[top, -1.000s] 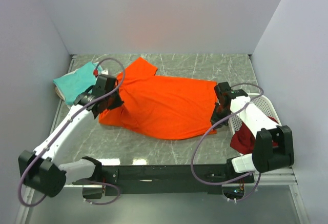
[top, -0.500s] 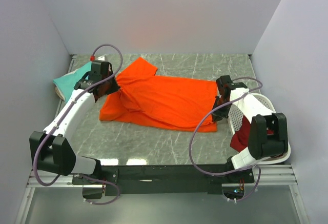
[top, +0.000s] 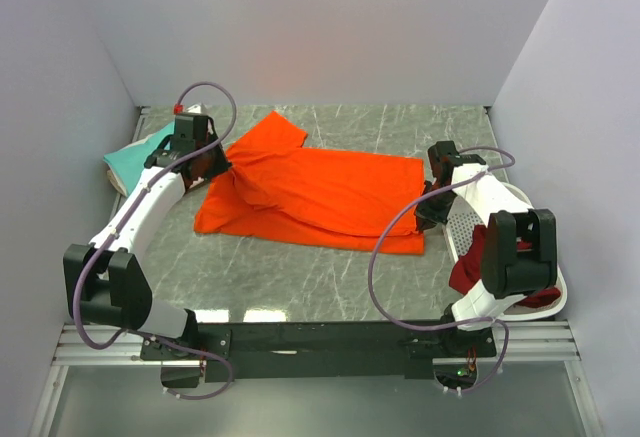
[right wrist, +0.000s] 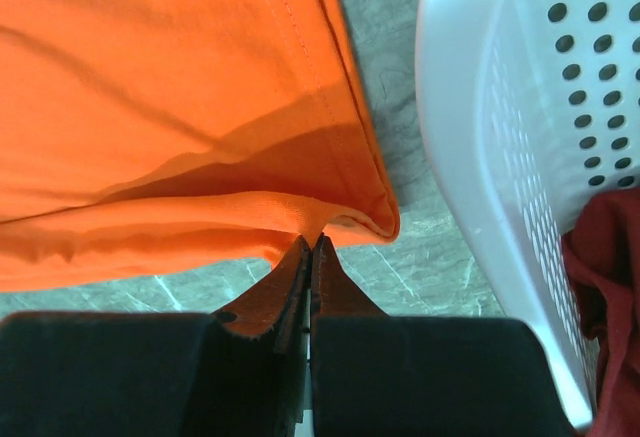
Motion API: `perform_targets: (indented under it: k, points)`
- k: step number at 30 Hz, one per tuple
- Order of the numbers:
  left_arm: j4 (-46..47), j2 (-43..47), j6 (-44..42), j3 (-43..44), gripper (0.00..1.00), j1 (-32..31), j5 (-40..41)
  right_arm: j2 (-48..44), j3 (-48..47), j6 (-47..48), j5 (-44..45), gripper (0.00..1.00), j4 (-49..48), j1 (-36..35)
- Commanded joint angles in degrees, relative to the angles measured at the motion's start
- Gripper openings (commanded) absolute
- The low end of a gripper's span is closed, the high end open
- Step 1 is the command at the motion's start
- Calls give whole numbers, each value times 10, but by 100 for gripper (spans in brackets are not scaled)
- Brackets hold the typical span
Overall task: Fold and stack the t-shirts
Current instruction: Fold the tshirt
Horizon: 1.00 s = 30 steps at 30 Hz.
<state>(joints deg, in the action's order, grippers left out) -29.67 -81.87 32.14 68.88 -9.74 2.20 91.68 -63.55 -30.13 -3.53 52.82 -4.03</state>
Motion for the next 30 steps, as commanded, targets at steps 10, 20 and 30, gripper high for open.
perform_targets:
  k: [10, 20, 30]
  points:
    - [37, 0, 6, 21, 0, 11, 10, 2, -27, 6, -2, 0, -11, 17]
    - [48, -20, 5, 31, 0, 16, 13, 21, -45, 7, 5, 0, -12, 18]
    - [55, -65, -7, 54, 0, 18, 12, 45, -63, 6, 11, 0, -17, 20]
